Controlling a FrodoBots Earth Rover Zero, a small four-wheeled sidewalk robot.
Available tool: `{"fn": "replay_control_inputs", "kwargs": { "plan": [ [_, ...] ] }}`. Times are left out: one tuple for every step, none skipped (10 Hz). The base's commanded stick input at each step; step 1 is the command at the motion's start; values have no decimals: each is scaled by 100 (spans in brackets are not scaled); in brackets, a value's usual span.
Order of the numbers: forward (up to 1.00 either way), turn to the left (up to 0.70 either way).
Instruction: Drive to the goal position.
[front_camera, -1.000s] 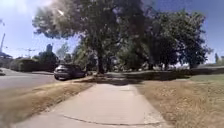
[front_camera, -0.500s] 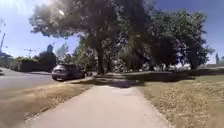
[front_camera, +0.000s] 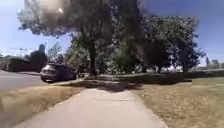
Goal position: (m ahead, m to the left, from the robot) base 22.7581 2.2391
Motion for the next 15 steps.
{"fn": "replay_control_inputs", "kwargs": {
  "plan": [
    [85,0],
    [85,-34],
    [85,-29],
    [85,-14],
    [85,0],
    [85,0],
    [85,-2],
    [85,0],
    [85,0],
    [85,2],
    [85,33],
    [85,34],
    [85,34],
    [85,33],
    [85,17]
  ]
}}
